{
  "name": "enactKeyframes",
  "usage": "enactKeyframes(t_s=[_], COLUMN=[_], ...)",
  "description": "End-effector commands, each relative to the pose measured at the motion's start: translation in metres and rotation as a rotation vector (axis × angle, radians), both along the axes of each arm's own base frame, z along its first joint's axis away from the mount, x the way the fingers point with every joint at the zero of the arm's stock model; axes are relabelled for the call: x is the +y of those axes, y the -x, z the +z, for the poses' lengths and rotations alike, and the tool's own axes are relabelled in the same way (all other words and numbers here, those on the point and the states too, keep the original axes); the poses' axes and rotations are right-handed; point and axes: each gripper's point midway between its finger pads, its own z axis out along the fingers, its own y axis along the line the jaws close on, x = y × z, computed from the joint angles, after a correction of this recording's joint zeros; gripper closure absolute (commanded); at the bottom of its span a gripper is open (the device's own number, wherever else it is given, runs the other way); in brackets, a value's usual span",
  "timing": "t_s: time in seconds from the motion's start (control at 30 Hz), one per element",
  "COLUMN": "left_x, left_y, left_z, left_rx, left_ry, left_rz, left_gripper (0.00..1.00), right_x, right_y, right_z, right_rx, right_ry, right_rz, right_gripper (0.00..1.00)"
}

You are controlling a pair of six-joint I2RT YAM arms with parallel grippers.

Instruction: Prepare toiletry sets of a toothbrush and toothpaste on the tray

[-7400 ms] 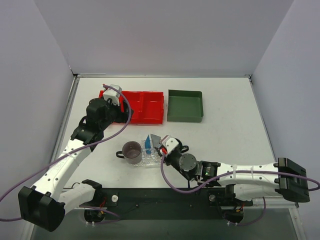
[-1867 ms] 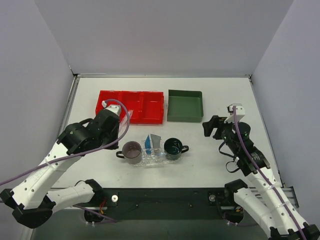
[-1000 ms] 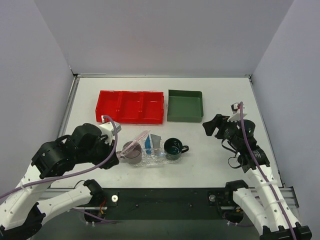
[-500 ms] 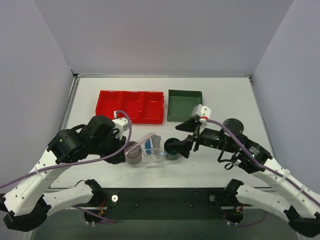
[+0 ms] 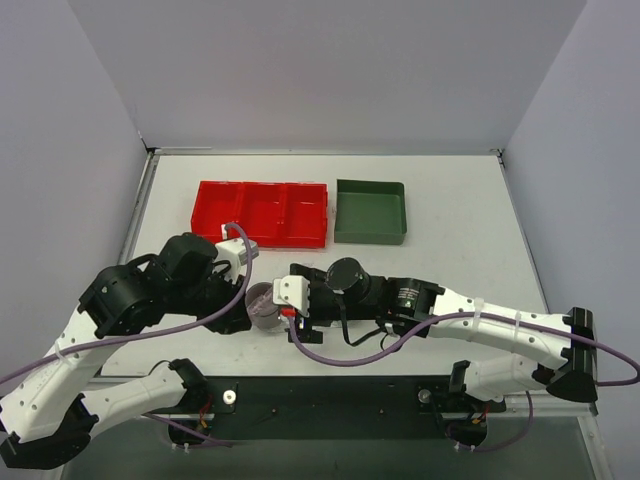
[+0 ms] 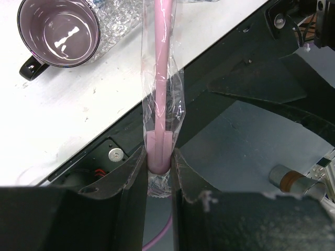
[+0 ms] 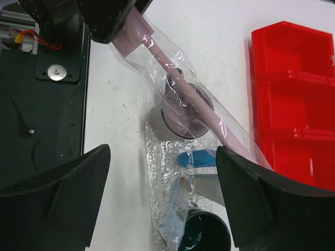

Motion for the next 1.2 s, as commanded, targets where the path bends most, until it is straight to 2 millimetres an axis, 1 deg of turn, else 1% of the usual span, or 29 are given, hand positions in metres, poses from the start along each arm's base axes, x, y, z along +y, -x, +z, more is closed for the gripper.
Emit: enactKeyframes(t_s=[0.0,0.1,0.13,0.23,0.3,0.4,0.47,0.5,0.53,0.6,0.7,0.73,0.87,0.9,0.93,0.97,1.0,1.07,1.1,1.13,1.17], left_x=[0.031,0.032,0.032,0.034,0.037,0.037,0.037,0.036,0.035,0.036,0.033,0.034,0.033,0.032,0.032,0.031,0.031,0.030,0.029,0.028,0.028], left_y=[0.039,0.040,0.040,0.038,0.034,0.032,0.032,0.032,0.034,0.036,0.040,0.040,0.041,0.041,0.041,0.040,0.040,0.038,0.036,0.034,0.032], left_z=[-0.012,-0.014,-0.014,-0.016,-0.017,-0.020,-0.020,-0.020,-0.018,-0.016,-0.015,-0.014,-0.015,-0.014,-0.014,-0.014,-0.014,-0.012,-0.009,-0.006,-0.004], left_rx=[0.139,0.145,0.143,0.138,0.126,0.129,0.127,0.128,0.128,0.129,0.138,0.135,0.138,0.136,0.135,0.133,0.131,0.121,0.105,0.091,0.075], left_ry=[-0.102,-0.105,-0.107,-0.122,-0.136,-0.150,-0.148,-0.143,-0.134,-0.126,-0.108,-0.106,-0.102,-0.097,-0.098,-0.093,-0.093,-0.086,-0.078,-0.068,-0.061], left_rz=[-0.027,-0.029,-0.027,-0.011,0.013,0.019,0.013,0.012,0.005,-0.002,-0.023,-0.024,-0.029,-0.032,-0.035,-0.034,-0.036,-0.034,-0.032,-0.029,-0.029], left_gripper=[1.00,1.00,1.00,1.00,1.00,1.00,1.00,1.00,1.00,1.00,1.00,1.00,1.00,1.00,1.00,1.00,1.00,1.00,1.00,0.98,0.85], right_x=[0.018,0.020,0.023,0.023,0.023,0.026,0.029,0.032,0.034,0.039,0.044,0.046,0.049,0.050,0.051,0.051,0.053,0.054,0.052,0.052,0.051], right_y=[-0.011,-0.006,-0.007,-0.002,0.005,0.010,0.008,0.006,0.004,0.001,-0.007,-0.007,-0.011,-0.014,-0.014,-0.016,-0.016,-0.016,-0.020,-0.022,-0.022], right_z=[0.041,0.042,0.050,0.056,0.059,0.058,0.056,0.051,0.052,0.046,0.043,0.042,0.036,0.038,0.038,0.037,0.037,0.034,0.036,0.034,0.034], right_rx=[-0.172,-0.212,-0.234,-0.248,-0.264,-0.286,-0.291,-0.302,-0.310,-0.321,-0.345,-0.355,-0.370,-0.377,-0.383,-0.387,-0.387,-0.382,-0.388,-0.388,-0.391], right_ry=[-0.082,-0.072,-0.100,-0.111,-0.107,-0.098,-0.092,-0.074,-0.071,-0.055,-0.054,-0.053,-0.043,-0.051,-0.055,-0.055,-0.055,-0.046,-0.036,-0.032,-0.030], right_rz=[0.019,0.030,0.031,0.036,0.043,0.057,0.054,0.052,0.049,0.049,0.026,0.030,0.023,0.012,0.007,0.001,0.002,0.003,-0.024,-0.032,-0.036], right_gripper=[0.23,0.23,0.24,0.25,0.25,0.26,0.27,0.27,0.28,0.29,0.34,0.38,0.46,0.52,0.55,0.61,0.71,0.80,1.00,1.00,1.00])
